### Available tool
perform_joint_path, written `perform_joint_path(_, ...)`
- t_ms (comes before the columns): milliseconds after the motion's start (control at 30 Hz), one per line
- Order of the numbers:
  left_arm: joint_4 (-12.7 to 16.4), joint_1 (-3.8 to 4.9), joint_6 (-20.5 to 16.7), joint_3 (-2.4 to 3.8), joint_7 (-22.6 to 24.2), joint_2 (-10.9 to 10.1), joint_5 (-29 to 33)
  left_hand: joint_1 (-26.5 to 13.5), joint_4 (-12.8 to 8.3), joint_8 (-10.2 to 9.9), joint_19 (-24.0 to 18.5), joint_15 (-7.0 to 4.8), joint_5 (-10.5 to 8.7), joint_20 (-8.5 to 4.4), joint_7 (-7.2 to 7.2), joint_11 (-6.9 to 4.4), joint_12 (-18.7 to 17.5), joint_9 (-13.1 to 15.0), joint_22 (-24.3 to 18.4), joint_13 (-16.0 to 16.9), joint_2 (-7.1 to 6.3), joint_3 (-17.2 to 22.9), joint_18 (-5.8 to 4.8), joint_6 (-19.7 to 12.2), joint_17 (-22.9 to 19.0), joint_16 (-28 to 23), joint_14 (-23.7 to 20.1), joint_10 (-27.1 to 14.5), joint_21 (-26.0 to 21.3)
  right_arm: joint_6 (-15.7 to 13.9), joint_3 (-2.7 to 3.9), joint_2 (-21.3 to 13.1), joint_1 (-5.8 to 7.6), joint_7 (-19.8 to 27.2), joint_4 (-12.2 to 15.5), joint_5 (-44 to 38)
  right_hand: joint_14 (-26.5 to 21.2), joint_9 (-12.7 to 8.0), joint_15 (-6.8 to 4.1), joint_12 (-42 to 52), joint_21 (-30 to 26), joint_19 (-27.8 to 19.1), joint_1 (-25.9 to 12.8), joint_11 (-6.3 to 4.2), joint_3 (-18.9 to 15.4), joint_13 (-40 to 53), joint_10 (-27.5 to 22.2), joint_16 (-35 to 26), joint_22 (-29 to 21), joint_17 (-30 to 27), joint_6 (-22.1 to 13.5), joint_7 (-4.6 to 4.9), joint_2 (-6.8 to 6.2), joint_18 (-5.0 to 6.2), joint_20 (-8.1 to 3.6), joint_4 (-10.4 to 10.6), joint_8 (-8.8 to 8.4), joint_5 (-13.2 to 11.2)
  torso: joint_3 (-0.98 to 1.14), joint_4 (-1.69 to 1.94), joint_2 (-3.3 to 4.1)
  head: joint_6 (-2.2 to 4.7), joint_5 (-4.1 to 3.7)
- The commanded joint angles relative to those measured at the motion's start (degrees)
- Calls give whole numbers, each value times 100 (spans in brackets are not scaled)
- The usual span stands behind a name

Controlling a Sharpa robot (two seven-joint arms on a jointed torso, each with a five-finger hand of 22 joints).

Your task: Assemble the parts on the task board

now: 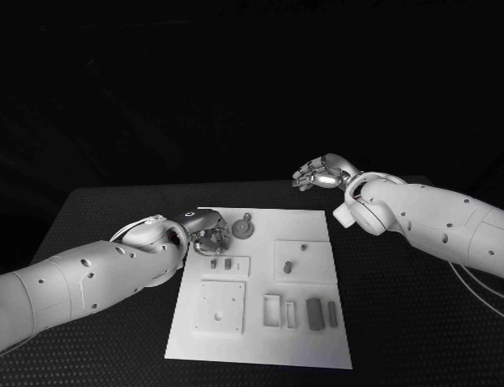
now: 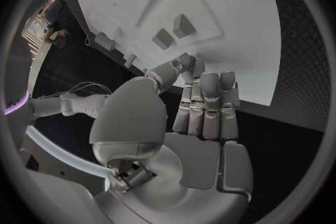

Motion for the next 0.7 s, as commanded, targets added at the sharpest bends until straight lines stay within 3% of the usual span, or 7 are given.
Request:
perform_joint_path(33,-24,-25,37,-20,67,33,-22,-9,-16,15,48,-39,22,-382,6,-12,-2,1,83,-11,40,31,0,43,-9,18,2,47,24,66,2,1,1,62,9,-3,17,-9,23,-26,-22,-41,-48,-8,1,-2,40,-33,6,-7,-38,20,23,-107,-2,10,33,25,3,4,1,10,7)
perform_joint_path(367,-40,-45,21,-100,92,77,-2,-27,-11,-1,55,-48,12,-384,18,-23,9,-11,82,-3,31,25,-3,20,-8,29,12,88,23,67,2,2,1,61,5,-3,18,-9,23,-26,-22,-41,-49,-8,1,-2,40,-34,7,-7,-38,20,23,-107,-2,11,34,24,-2,-3,0,9,-23)
perform_joint_path(700,-58,-45,107,-106,13,83,7,-57,-31,-35,58,-91,-33,-403,43,-68,92,-35,90,32,-87,-20,-16,-35,-9,51,7,190,25,67,2,-4,1,61,9,-3,17,-10,23,-27,-22,-41,-50,-8,1,-2,41,-34,7,-7,-38,20,23,-107,-2,12,34,24,-1,3,-2,9,-37)
